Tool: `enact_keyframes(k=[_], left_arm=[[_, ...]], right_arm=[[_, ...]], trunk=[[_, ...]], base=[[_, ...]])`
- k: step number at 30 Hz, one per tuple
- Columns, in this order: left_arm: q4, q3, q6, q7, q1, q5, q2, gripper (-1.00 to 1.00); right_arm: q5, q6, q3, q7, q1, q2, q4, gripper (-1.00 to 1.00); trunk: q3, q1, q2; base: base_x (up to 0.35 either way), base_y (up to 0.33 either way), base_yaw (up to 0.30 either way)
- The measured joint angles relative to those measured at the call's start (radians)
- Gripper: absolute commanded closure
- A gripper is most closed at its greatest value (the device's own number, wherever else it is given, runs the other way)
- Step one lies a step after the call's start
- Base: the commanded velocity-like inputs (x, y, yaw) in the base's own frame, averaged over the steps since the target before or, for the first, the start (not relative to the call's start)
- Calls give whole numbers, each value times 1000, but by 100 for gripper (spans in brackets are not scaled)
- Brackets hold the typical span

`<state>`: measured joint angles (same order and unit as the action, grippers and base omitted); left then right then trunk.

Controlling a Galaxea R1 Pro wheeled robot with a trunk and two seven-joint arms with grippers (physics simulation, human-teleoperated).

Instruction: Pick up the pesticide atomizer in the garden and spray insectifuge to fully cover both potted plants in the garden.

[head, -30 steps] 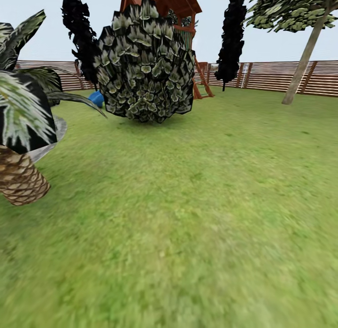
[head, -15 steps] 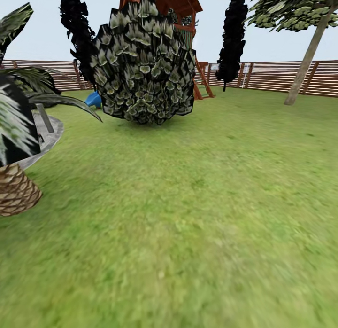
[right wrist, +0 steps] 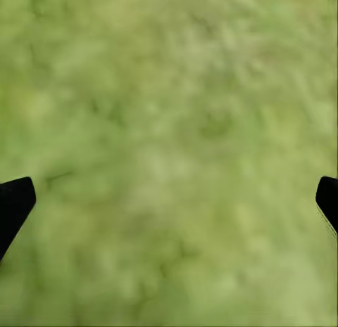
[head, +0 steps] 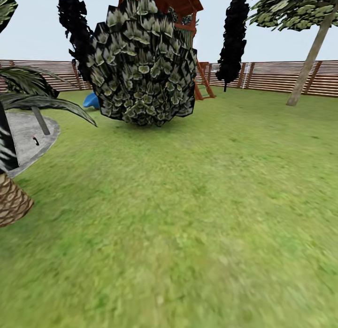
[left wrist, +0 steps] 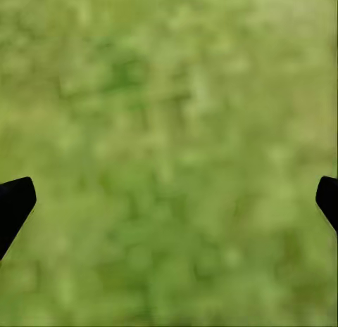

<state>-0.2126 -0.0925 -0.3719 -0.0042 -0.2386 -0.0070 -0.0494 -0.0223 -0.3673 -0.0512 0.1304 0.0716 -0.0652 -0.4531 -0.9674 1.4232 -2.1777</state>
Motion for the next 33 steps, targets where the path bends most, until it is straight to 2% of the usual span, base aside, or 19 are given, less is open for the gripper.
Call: enact_keyframes(k=[33], left_arm=[[0, 1, 1, 0, 0, -1, 0, -100]], right_arm=[[0, -1, 0, 1, 0, 0, 0, -100]], trunk=[[0, 0, 0]], base=[[339, 0, 0]])
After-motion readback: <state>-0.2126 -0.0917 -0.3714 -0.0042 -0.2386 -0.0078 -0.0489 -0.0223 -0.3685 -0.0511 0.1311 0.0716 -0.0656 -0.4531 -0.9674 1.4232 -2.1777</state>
